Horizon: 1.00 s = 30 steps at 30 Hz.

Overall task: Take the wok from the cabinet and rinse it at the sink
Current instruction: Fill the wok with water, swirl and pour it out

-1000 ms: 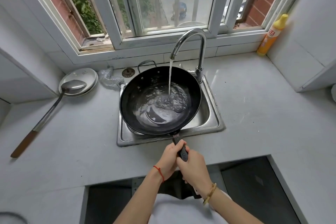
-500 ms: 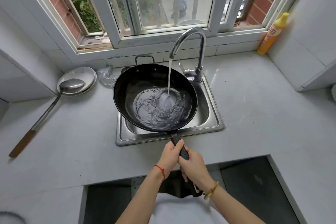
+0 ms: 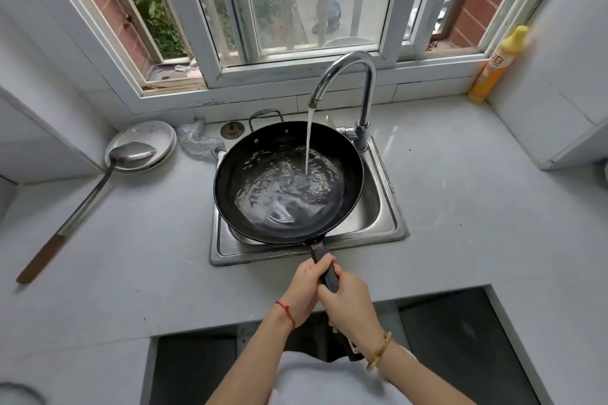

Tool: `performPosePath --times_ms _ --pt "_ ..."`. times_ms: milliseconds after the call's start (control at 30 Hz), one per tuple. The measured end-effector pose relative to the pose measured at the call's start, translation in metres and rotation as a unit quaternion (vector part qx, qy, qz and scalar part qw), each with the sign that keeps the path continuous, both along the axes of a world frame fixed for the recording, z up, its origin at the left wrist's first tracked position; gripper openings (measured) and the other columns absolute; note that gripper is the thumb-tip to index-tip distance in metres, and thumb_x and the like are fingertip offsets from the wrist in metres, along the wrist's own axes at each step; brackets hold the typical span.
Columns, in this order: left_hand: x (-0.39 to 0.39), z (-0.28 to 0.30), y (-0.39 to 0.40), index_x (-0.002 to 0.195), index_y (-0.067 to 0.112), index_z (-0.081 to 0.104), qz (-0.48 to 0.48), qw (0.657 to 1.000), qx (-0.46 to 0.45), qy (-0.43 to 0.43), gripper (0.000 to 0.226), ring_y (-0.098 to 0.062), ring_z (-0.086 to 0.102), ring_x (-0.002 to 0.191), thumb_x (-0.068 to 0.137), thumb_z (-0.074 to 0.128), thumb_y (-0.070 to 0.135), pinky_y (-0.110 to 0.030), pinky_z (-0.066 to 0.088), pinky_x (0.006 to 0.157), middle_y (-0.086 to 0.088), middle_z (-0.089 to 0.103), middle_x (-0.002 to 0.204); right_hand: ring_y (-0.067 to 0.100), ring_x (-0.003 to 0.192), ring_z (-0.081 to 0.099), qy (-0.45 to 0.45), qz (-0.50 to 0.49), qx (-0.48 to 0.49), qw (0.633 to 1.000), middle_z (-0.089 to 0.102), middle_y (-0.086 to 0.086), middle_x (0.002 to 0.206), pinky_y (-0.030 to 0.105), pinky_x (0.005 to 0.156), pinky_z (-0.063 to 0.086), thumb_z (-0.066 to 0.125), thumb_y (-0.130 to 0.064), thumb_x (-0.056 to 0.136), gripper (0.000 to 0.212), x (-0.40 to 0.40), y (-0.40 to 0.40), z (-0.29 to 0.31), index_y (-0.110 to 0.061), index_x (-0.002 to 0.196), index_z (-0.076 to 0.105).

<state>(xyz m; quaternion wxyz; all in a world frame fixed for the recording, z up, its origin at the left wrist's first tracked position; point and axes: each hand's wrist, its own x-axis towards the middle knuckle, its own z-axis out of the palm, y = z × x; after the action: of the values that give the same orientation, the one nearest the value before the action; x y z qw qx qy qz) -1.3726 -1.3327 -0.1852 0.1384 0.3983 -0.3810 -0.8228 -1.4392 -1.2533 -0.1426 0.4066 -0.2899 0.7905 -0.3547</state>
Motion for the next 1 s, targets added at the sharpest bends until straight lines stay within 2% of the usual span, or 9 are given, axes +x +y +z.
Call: performPosePath --times_ms 100,233,400,567,600,700,767,900,1000 --pt "-0.002 -0.004 0.000 0.088 0.009 0.057 -0.001 1.000 0.017 0.006 0.018 -0.018 0.056 0.076 0.096 0.056 0.025 -0.035 0.043 0.084 -0.003 0.061 0.077 0.012 0.047 0.056 0.032 0.006 -0.009 0.999 0.058 0.001 0.063 0.016 0.037 0.041 0.057 -0.016 0.090 0.011 -0.001 0.002 -0.007 -0.020 0.080 0.056" --pt "-0.005 -0.007 0.000 0.084 0.009 0.054 -0.007 0.999 -0.023 -0.029 0.024 -0.018 0.053 0.076 0.089 0.062 0.031 -0.034 0.042 0.081 -0.005 0.057 0.077 0.006 0.050 0.056 0.041 0.019 -0.025 0.999 0.059 -0.004 0.062 0.013 0.040 0.038 0.060 -0.018 0.090 0.004 -0.006 0.003 -0.019 -0.017 0.089 0.064" --pt "0.001 -0.012 -0.002 0.090 0.007 0.054 -0.022 0.991 -0.092 -0.091 0.044 -0.023 0.054 0.080 0.078 0.067 0.047 -0.037 0.045 0.080 -0.014 0.056 0.085 0.012 0.034 0.053 -0.047 0.023 -0.021 0.998 0.055 0.001 0.050 0.023 0.036 0.039 0.059 -0.018 0.089 0.011 -0.009 0.000 -0.028 -0.009 0.088 0.066" --pt "0.009 -0.015 -0.003 0.091 0.005 0.054 0.002 0.983 -0.120 -0.137 0.024 -0.019 0.060 0.079 0.092 0.062 0.028 -0.033 0.050 0.076 -0.014 0.060 0.086 0.015 0.032 0.047 -0.139 0.032 0.008 0.990 0.049 0.002 0.045 0.025 0.036 0.038 0.058 -0.011 0.088 0.019 -0.010 -0.006 -0.038 0.007 0.092 0.063" --pt "0.011 -0.016 -0.003 0.091 0.005 0.056 0.005 0.980 -0.127 -0.151 0.027 -0.019 0.061 0.079 0.090 0.063 0.031 -0.036 0.052 0.077 -0.014 0.062 0.086 0.015 0.033 0.046 -0.165 0.036 0.009 0.986 0.048 0.002 0.045 0.025 0.037 0.038 0.058 -0.009 0.089 0.016 -0.011 -0.007 -0.039 0.006 0.091 0.062" --pt "0.020 -0.021 -0.006 0.093 -0.001 0.057 0.028 0.967 -0.152 -0.202 0.058 -0.022 0.061 0.078 0.072 0.068 0.052 -0.051 0.053 0.081 -0.014 0.063 0.086 0.015 0.037 0.043 -0.243 0.046 0.008 0.969 0.046 0.002 0.048 0.024 0.038 0.038 0.055 -0.008 0.092 0.007 -0.007 -0.010 -0.040 -0.002 0.090 0.058" --pt "0.024 -0.023 -0.007 0.095 -0.002 0.058 0.044 0.963 -0.165 -0.211 0.065 -0.022 0.060 0.077 0.067 0.068 0.056 -0.053 0.053 0.080 -0.018 0.065 0.087 0.014 0.038 0.041 -0.280 0.041 0.008 0.959 0.043 0.002 0.049 0.023 0.038 0.036 0.052 -0.007 0.093 0.007 -0.003 -0.013 -0.039 -0.002 0.092 0.058" --pt "0.028 -0.018 -0.009 0.092 -0.004 0.059 0.068 0.953 -0.194 -0.224 0.066 -0.020 0.058 0.072 0.065 0.067 0.056 -0.048 0.054 0.072 -0.027 0.066 0.084 0.012 0.038 0.037 -0.334 0.033 0.017 0.942 0.040 0.000 0.048 0.021 0.037 0.033 0.049 -0.006 0.094 0.008 0.003 -0.021 -0.040 -0.007 0.090 0.055" --pt "0.027 -0.012 -0.011 0.078 -0.001 0.057 0.096 0.940 -0.218 -0.245 0.048 -0.018 0.049 0.063 0.069 0.072 0.043 -0.036 0.046 0.061 -0.011 0.055 0.064 0.010 0.035 0.035 -0.379 0.037 0.024 0.924 0.037 -0.002 0.045 0.019 0.035 0.031 0.047 -0.005 0.095 0.015 0.003 -0.028 -0.041 -0.010 0.081 0.049"
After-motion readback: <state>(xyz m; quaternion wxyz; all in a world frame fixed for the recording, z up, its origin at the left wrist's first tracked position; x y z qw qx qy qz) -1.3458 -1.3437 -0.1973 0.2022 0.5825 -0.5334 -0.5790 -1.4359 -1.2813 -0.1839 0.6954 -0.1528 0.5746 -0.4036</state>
